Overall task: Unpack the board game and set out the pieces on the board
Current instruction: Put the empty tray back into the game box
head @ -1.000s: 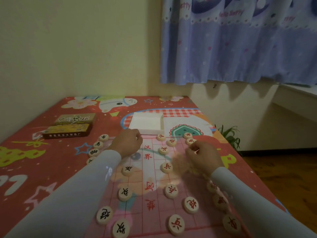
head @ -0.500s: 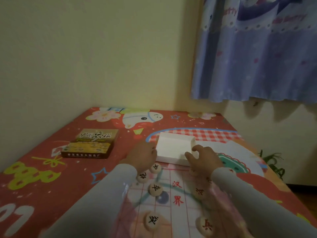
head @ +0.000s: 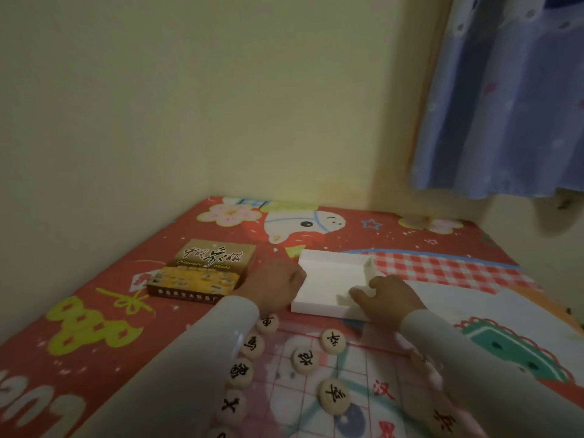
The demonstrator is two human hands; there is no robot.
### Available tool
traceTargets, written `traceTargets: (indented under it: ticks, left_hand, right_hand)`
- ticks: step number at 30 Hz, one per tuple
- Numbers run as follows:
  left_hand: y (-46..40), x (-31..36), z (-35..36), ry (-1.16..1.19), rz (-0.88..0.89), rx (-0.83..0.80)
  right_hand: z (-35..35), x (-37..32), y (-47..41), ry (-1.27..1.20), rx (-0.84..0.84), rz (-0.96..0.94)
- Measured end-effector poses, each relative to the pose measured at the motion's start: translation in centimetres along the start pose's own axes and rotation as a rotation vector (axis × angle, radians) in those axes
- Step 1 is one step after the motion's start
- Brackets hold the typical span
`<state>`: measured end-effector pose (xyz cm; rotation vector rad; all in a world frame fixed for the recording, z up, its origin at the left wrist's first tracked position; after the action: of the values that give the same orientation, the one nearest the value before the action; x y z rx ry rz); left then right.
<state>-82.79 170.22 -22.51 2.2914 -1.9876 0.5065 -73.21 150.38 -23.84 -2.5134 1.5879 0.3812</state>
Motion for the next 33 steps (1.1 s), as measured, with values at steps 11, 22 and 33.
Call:
traceTargets:
  ticks: [11,22,33]
  left_hand:
    - [3.7,-17.9,-3.1,-0.105,-0.757,0.175]
    - [6.5,-18.0,-4.3,0.322,-0.770,0.306]
    - [1.5,-7.1,-3.7,0.670,-0.610,0.259]
  right_hand:
    - [1.7,-13.3,0.3,-0.428,-0.019,-0.327]
    - [5.3,-21.2,-0.6,-0.690,-0.208,-0.214]
    - [-0.9,-10.6,-0.4,-0.833,0.181,-0.152]
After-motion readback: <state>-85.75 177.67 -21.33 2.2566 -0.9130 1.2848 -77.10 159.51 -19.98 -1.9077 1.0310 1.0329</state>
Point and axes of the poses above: each hand's wrist, its own y-axis away from the middle knuckle, its own z-axis out of the palm, x = y × z, the point moved 2 cm from there along -y, towards the middle knuckle
